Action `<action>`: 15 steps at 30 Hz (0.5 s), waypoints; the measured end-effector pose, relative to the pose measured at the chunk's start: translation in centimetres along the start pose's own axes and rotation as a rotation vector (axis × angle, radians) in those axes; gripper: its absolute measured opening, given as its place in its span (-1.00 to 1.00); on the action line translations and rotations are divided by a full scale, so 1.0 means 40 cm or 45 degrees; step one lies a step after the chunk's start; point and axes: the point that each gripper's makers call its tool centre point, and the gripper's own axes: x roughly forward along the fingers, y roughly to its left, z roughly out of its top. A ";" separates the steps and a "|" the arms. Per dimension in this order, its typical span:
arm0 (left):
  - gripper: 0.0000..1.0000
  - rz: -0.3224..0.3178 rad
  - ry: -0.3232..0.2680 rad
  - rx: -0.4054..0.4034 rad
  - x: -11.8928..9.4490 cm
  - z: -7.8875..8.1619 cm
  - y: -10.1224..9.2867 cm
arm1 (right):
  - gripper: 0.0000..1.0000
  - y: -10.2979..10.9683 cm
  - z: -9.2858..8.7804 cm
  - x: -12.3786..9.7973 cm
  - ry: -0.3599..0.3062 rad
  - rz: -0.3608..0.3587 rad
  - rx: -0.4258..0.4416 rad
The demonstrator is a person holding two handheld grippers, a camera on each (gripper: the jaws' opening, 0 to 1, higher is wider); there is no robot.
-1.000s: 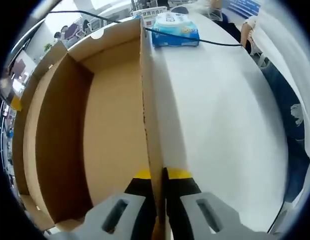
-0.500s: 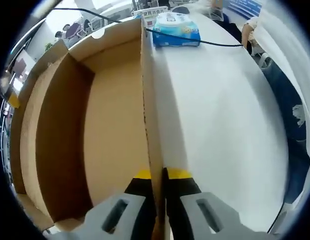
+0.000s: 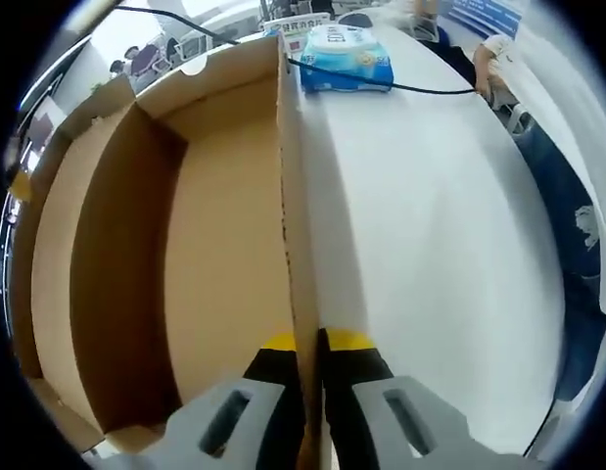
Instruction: Operate the shoe box by opening the lid, removing the specified soft item, and placing it in the target area until the item is outside and the box remains undamaged.
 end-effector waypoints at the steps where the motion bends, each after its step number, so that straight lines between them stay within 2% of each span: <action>1: -0.97 -0.002 0.000 -0.006 0.000 0.000 0.001 | -0.93 0.000 0.000 -0.003 -0.001 -0.002 0.002; 15: -0.97 0.001 0.001 -0.011 -0.002 0.002 0.000 | -0.93 0.001 0.004 -0.047 -0.018 -0.075 0.003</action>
